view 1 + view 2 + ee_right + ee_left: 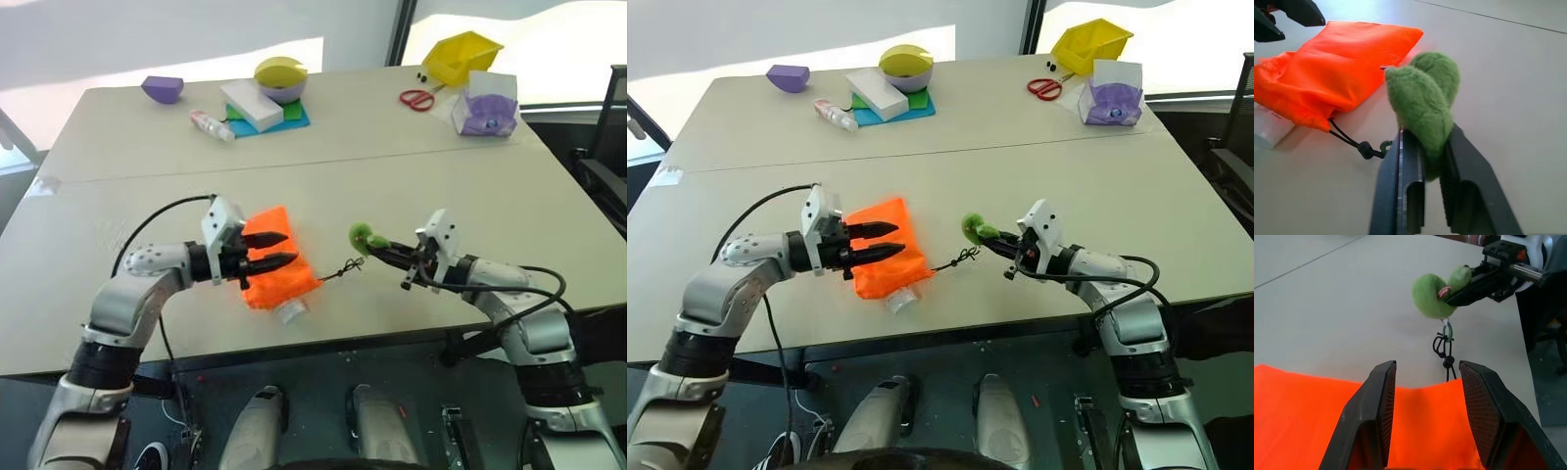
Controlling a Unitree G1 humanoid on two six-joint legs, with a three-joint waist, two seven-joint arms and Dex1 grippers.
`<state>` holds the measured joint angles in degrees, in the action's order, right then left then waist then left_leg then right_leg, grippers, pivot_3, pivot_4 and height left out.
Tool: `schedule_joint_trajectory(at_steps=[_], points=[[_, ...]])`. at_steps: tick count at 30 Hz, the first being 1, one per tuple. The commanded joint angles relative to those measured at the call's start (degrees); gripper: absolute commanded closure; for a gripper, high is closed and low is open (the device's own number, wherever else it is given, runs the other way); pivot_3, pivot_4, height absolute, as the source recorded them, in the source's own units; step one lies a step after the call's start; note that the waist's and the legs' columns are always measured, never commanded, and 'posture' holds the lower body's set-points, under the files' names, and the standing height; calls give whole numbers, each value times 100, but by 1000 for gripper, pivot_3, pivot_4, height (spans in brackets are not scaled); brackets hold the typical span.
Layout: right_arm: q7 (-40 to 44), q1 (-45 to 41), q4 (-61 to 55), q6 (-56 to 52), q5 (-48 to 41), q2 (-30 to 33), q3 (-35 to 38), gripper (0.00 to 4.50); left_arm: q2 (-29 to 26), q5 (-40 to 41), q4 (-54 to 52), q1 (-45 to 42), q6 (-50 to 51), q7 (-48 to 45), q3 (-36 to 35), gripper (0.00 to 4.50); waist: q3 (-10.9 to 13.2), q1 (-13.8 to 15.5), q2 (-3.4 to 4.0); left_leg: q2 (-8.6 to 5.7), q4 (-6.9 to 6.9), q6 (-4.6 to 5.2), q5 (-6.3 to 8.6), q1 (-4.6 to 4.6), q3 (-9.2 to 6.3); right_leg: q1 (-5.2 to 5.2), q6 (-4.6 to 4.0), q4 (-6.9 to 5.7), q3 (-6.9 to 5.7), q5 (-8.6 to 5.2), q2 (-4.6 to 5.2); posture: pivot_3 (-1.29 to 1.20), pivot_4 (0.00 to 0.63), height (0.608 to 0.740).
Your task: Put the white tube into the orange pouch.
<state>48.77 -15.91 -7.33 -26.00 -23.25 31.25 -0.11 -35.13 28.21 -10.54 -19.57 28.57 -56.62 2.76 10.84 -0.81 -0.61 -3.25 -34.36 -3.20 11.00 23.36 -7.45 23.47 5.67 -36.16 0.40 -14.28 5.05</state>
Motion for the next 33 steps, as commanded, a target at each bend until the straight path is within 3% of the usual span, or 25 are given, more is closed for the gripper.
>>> schedule_joint_trajectory(at_steps=[1, 4, 9, 16, 21, 26, 33], points=[[31, -69, -26, 187, 291, 175, -129, 2344, -210, 106, -454, 37, -69, -31, -309, 2284, 0, 13, 0, 0, -1, 0, 0, 0, 0, -1, -1, 0, 0, 0, 0, 0, 150, 740], [86, -93, 18, 427, 625, 357, -302, 845, -541, -60, -916, 419, -356, -140, -487, 2284, 0, 9, 0, -1, -5, -1, 0, 0, 2, -4, -2, 2, 0, -1, 2, 0, 150, 740], [209, -163, -79, 496, 473, 471, -84, 845, -850, -246, -1514, 1127, -687, -200, -458, 2284, 1, 2, 1, 0, 6, 0, 1, -1, 20, 5, -2, 6, 15, -2, 7, 0, 150, 740], [565, -61, -778, 516, 80, 634, 80, 845, -671, -1158, -1338, 1648, -1814, 156, -260, 2284, 1, 26, 1, 1, 2, 0, 1, -1, 21, 1, -4, 6, 15, -2, 8, 0, 150, 740], [805, 339, -1494, 292, 83, 662, -508, 845, -545, -1661, -1038, 1910, -2541, 392, -175, 2284, 1, 18, 0, 2, 6, 0, 2, -1, 26, 3, -4, 10, 16, -3, 12, 0, 150, 740], [818, 690, -1341, 750, 837, 679, -1310, 845, -478, -1698, -1097, 2109, -2587, 397, -51, 2284, 1, 15, 0, 2, 8, 0, 2, 1, 26, 6, -3, 10, 16, -3, 13, 0, 150, 740], [814, 774, -968, 1450, 1258, 592, -1532, 845, -264, -2045, -986, 2111, -2633, 723, 191, 2284, 1, 19, -1, 3, -1, 0, 2, -2, 35, 0, 7, 11, 16, -9, 15, 0, 150, 740]])
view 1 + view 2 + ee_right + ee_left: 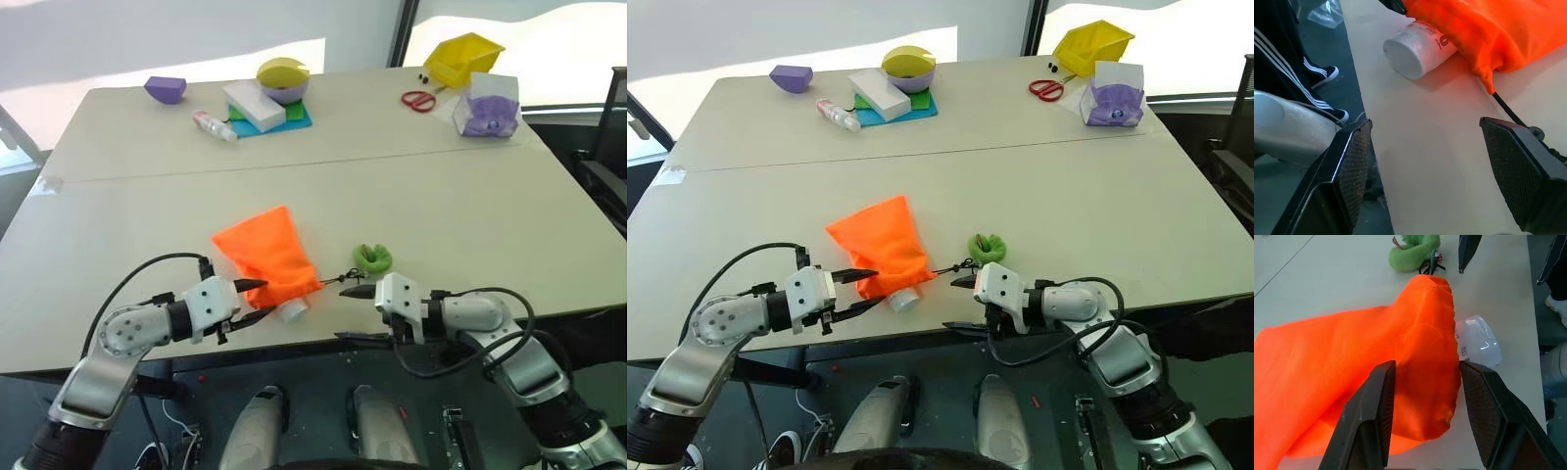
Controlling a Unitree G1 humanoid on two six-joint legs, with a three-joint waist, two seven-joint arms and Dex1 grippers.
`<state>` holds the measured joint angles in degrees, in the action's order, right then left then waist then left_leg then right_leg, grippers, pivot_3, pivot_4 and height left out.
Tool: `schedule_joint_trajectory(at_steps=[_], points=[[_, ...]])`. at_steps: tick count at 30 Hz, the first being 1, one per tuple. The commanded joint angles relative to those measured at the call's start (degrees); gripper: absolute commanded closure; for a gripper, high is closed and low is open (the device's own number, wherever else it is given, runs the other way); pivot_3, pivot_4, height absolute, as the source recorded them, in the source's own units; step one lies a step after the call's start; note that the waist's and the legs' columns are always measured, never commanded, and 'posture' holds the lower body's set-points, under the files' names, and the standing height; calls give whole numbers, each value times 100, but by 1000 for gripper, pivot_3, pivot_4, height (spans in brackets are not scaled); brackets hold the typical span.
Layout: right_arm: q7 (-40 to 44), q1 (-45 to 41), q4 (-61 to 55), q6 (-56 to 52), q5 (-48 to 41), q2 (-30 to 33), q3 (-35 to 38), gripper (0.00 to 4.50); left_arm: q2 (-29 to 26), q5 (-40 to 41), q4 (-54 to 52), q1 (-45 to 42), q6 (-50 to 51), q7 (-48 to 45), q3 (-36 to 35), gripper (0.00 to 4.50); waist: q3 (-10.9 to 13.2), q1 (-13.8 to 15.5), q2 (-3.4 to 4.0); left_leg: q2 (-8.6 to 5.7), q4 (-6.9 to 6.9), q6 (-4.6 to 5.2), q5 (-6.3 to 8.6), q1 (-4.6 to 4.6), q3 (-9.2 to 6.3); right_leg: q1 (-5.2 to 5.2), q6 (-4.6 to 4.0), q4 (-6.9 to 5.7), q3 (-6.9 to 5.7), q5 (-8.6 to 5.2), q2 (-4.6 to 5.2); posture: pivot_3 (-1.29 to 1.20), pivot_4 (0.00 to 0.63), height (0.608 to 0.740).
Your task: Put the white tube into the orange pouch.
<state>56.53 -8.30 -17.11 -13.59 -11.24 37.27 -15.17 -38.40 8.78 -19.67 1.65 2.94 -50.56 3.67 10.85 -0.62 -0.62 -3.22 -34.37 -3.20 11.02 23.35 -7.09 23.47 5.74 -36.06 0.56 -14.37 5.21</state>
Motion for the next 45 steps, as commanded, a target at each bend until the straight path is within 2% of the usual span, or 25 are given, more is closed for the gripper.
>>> schedule_joint_trajectory(at_steps=[1, 4, 7, 9, 10, 13, 20, 23, 28, 29, 33, 38, 45], points=[[50, 28, 37, 223, 55, -22, -31, 845, 87, -150, -74, -9, -59, 149, 135, 2284, 0, 0, 0, 0, 0, 0, 0, 0, 0, 0, -1, 0, 0, 1, 0, 0, 150, 740], [34, 10, 114, 251, 42, -94, -15, 845, 126, -248, -47, -23, -26, 257, 170, 2284, 0, 0, 0, 0, 2, 0, 0, 0, -1, 1, -10, -1, -1, 7, -1, 0, 150, 740], [29, -7, 138, 231, -5, -148, 14, 796, 103, -309, 20, -10, -42, 278, 183, 3183, 0, 0, 0, 0, 2, 0, 0, -1, -3, 1, -9, -3, -2, 6, -3, 0, 150, 740], [40, -21, 155, 219, -6, -159, 30, 796, 87, -334, 38, 6, -76, 275, 185, 4167, 0, 0, 0, 0, 0, 0, 0, -3, -3, -1, -5, -4, -2, 4, -3, 0, 150, 740], [39, -24, 134, 155, -104, -211, 70, 796, 92, -303, 6, -8, -19, 289, 153, 4403, 0, 0, 0, 0, 0, 0, 0, -3, -3, -3, -1, -4, -2, 2, -3, 0, 150, 740], [41, 0, 13, -45, -398, -394, 103, 796, 97, -178, -61, -50, 110, 286, 67, 4403, -1, -1, -1, 1, -1, 0, 0, -4, -3, -4, 2, -4, -1, 0, -3, 0, 150, 740], [98, -169, 383, -104, -410, -896, -230, 796, 167, 198, -255, -197, 424, 361, -129, 4403, -1, -4, -1, 1, -1, 0, 0, -4, -6, -2, -3, -5, -2, 3, -5, 0, 150, 740], [132, -275, 428, -158, -464, -917, -134, 1694, 158, 295, -309, -227, 524, 385, -190, 4500, -1, -5, -1, 1, -1, 0, 0, -4, -6, -2, -3, -5, -2, 3, -5, 0, 150, 740], [278, -340, 439, -214, -651, -796, 104, 4343, 124, 274, -277, -182, 523, 376, -223, 4500, -1, -4, -1, 1, 0, 0, 0, -4, -5, -2, -8, -5, -2, 7, -6, 0, 150, 740], [379, -327, 389, -266, -747, -771, 108, 4470, 123, 280, -280, -186, 527, 370, -223, 4500, -1, -4, -1, 1, 1, 0, 0, -3, -5, -1, -9, -5, -3, 7, -6, 0, 150, 740], [639, -341, 547, -13, -312, -637, -418, 4470, 151, 377, -366, -260, 610, 347, -219, 4500, -1, -6, -1, 1, 1, 0, 0, -4, -5, -2, -9, -5, -3, 7, -6, 0, 150, 740], [145, -797, 1527, 559, 134, -1429, -657, 4470, 92, 512, -494, -253, 711, 240, -177, 4500, -1, -53, -2, 8, 0, 0, 0, -9, -3, -1, -6, -8, -1, 6, -14, 0, 150, 740], [-24, -1057, 1874, 762, 172, -1898, -636, 4470, 46, 508, -623, -107, 767, 273, -183, 4500, -2, -16, -3, 8, 0, 0, -1, -6, -6, -1, -21, -7, -1, 14, -18, 0, 150, 740]])
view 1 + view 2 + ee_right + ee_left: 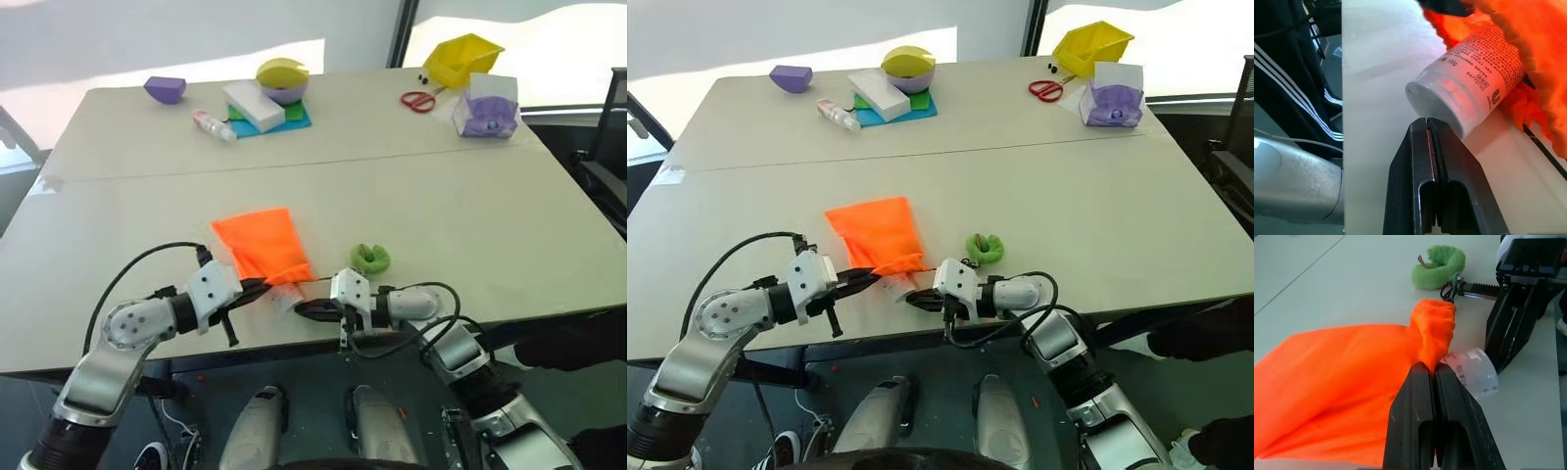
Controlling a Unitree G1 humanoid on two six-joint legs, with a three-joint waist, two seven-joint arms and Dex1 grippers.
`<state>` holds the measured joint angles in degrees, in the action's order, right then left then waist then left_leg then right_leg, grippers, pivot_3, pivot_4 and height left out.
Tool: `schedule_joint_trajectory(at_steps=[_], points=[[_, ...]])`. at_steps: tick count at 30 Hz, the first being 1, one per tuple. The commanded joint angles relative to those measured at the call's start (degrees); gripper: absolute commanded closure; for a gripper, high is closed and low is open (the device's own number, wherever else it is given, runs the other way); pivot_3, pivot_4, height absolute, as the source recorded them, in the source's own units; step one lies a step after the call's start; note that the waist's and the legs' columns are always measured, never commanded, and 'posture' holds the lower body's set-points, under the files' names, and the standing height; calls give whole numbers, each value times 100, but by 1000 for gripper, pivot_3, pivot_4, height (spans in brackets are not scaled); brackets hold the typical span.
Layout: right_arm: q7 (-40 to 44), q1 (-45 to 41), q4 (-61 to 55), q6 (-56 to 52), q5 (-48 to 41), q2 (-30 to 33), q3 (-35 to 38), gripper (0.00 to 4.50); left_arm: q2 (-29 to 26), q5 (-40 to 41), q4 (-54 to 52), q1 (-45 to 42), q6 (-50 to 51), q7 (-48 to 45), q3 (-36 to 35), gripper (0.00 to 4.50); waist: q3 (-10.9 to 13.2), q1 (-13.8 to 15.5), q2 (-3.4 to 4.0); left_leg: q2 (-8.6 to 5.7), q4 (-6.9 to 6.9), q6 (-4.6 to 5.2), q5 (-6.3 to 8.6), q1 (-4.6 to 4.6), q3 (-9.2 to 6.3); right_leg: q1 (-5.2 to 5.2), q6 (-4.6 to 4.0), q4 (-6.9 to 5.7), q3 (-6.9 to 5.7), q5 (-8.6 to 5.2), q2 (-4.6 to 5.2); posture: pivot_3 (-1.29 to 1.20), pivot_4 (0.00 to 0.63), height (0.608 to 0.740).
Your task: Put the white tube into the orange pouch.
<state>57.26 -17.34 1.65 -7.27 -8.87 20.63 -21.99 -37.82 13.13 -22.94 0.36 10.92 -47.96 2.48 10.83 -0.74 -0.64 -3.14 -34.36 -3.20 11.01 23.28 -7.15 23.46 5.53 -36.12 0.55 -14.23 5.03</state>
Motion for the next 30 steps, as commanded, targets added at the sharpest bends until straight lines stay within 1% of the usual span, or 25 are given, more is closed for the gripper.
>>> schedule_joint_trajectory(at_steps=[1, 3, 5, 8, 11, 14, 18, 20, 22, 26, 29, 30], points=[[-108, -193, 26, 122, -74, -307, 31, 4470, -12, 74, -314, 40, -24, 6, -38, 4500, 0, -9, 0, 0, 0, 0, 0, 0, 1, 0, 1, 1, 1, 0, 0, 0, 150, 740], [-241, -299, 175, 278, 66, -442, 14, 4470, -28, 61, -344, 80, -12, -11, 14, 4500, 0, -41, 0, 1, 0, 0, 0, -2, 2, 1, 0, -2, 1, 1, -1, 0, 150, 740], [-360, -392, 242, 243, 5, -621, 118, 4470, -65, 18, -347, 124, 7, -9, 24, 4500, 0, -39, 0, 2, 2, 0, 0, -7, 1, 2, 0, -7, 1, 1, -4, 0, 150, 740], [-359, -414, 239, 222, -61, -699, 176, 4470, -146, -5, -309, 232, 49, -32, -9, 4500, 0, -27, 0, 4, 2, 0, 0, -8, -3, 2, -2, -9, 0, 1, -11, 0, 150, 740], [-342, -409, 235, 176, -133, -780, 187, 4470, -378, -249, -72, 485, -267, -155, -27, 4500, 0, -38, 1, 3, 2, 0, 0, -8, -1, 2, -2, -8, 2, 1, -10, 0, 150, 740], [-414, -448, 275, 90, -205, -888, 214, 4470, -450, -275, 41, 454, -372, -161, -59, 4500, 0, -27, 1, 4, 5, 0, 0, -7, 2, 5, -3, -7, 6, 1, -10, 0, 150, 740], [-598, -567, 644, 496, 288, -876, 18, 4470, -470, -216, 62, 369, -387, -202, -75, 4500, 0, -31, 1, 5, 5, 0, 0, -10, 3, 4, -5, -8, 6, 2, -10, 0, 150, 740], [-603, -544, 522, 430, 207, -897, 79, 4470, -486, -284, 64, 350, -448, -217, -43, 4500, 0, -32, 1, 4, 5, -1, 0, -10, 4, 4, -6, -7, 6, 3, -10, 0, 150, 740], [-415, -431, 144, 213, -39, -727, 206, 4470, -498, -326, 118, 371, -468, -214, -41, 4500, 1, -32, 2, 5, 6, 0, 0, -9, 4, 7, -6, -8, 6, 3, -10, 0, 150, 740], [-79, -126, -664, -145, -212, -4, 339, 4470, -492, -294, 164, 432, -508, -223, -70, 4500, 0, 4, 1, 4, 9, 0, 0, -5, 2, 7, 0, -5, 6, 0, -5, 0, 150, 740], [169, 114, -1441, -714, -721, 484, 567, 4470, -515, -257, 170, 444, -568, -296, -64, 4500, 0, 5, 0, -2, 8, 0, 0, 1, 4, 7, 2, 1, 7, -2, 4, 0, 150, 740], [209, 137, -1606, -1057, -995, 580, 691, 4231, -527, -226, 175, 450, -571, -336, -65, 4500, 0, -14, 0, -2, 8, 0, 0, 2, 4, 6, 2, 1, 7, -2, 4, 0, 150, 740]])
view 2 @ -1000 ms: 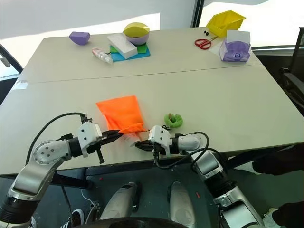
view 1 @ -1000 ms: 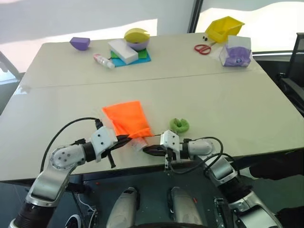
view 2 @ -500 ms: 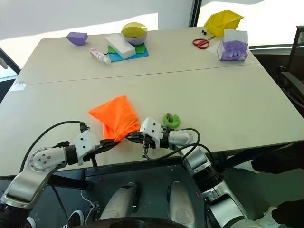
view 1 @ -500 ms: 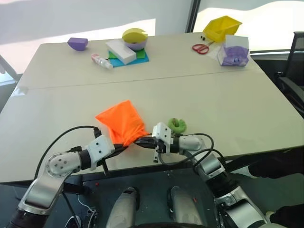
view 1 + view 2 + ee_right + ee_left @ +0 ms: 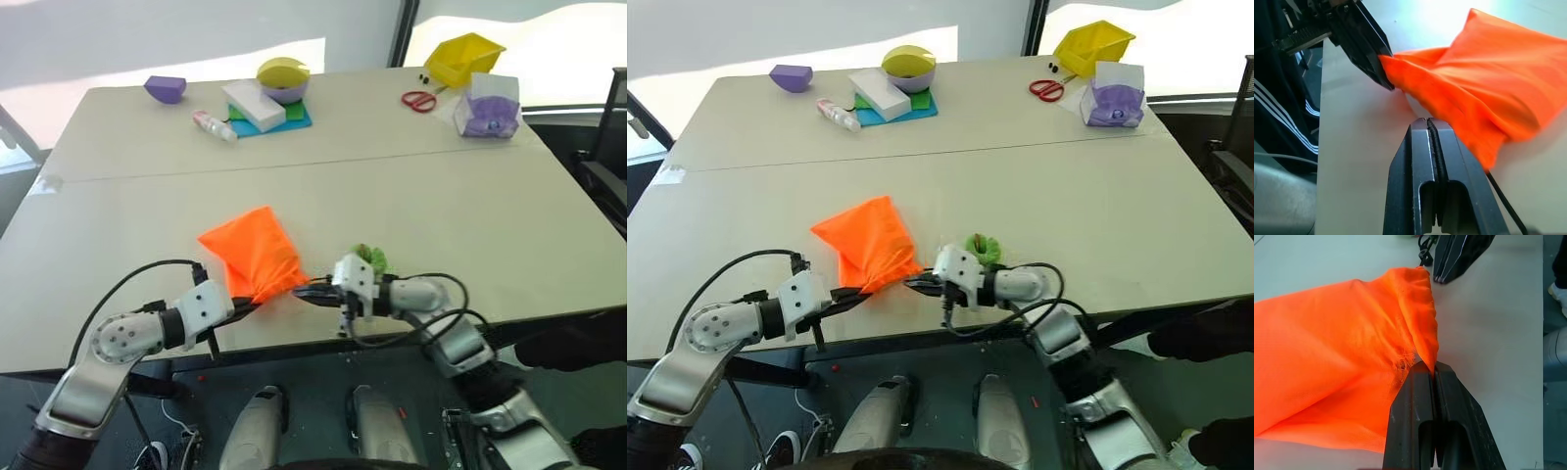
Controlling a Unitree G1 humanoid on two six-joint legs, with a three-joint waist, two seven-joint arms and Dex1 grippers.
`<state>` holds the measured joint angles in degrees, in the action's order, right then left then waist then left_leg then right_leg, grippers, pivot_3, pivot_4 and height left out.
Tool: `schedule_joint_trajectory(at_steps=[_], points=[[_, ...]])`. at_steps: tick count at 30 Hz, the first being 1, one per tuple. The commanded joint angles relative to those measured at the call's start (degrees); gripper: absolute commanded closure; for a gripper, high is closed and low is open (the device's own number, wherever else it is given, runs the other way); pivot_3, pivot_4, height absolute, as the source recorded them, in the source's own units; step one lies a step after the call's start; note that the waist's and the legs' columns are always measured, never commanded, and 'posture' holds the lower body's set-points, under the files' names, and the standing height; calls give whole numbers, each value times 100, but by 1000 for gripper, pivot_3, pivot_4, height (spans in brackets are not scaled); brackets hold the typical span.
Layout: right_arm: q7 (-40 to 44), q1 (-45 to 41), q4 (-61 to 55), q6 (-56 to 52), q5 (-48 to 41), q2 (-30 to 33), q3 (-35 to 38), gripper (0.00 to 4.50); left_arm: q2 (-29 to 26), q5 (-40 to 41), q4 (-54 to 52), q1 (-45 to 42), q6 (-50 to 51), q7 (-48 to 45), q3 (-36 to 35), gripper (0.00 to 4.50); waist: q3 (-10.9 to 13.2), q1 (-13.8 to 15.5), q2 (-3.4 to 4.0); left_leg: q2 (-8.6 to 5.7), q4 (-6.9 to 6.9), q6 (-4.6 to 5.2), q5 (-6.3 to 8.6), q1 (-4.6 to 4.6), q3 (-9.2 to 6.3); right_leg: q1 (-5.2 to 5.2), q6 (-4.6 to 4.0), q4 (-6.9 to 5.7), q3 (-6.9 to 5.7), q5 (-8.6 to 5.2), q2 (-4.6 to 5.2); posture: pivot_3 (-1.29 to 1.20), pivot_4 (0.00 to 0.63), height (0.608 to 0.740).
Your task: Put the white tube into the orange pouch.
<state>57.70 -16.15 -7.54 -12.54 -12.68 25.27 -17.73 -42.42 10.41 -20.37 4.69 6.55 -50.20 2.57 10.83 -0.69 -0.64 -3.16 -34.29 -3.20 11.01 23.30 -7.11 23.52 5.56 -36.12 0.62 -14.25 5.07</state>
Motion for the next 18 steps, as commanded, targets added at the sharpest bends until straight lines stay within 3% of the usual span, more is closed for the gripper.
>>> schedule_joint_trajectory(at_steps=[1, 3, 8, 15, 18], points=[[172, 21, -774, -774, -791, 159, 343, 3952, -76, 68, -72, 21, -138, -139, -77, 4500, 0, -34, 0, 3, 0, 0, 0, -2, 1, 1, 0, -1, 1, 0, -1, 0, 150, 740], [113, 20, -906, -955, -952, 249, 542, 3224, -81, 68, -56, 26, -191, -164, -88, 4500, 0, -36, 0, 9, 0, 0, 0, -5, 1, 1, -1, -3, 3, 0, -4, 0, 150, 740], [-754, -378, -307, -648, -558, 294, 1263, 722, -72, 198, 44, -62, -15, -221, -150, 4500, 0, -11, 1, 10, 0, -1, 0, -4, 4, 1, 8, -3, 0, -7, -4, 0, 150, 740], [-864, -485, 547, -368, -95, 712, 1414, 722, -100, 150, 175, -126, -142, -254, -194, 4500, -1, 0, -1, 4, 3, 2, 1, 5, 17, 7, 0, 7, 3, 0, 2, 0, 150, 740], [-906, -584, 785, -848, -163, 695, 1404, 722, -78, 148, 155, -134, -145, -246, -180, 4500, -1, -22, -1, 4, 3, 3, 1, 3, 22, 8, 0, 4, 6, 0, 2, 0, 150, 740]])
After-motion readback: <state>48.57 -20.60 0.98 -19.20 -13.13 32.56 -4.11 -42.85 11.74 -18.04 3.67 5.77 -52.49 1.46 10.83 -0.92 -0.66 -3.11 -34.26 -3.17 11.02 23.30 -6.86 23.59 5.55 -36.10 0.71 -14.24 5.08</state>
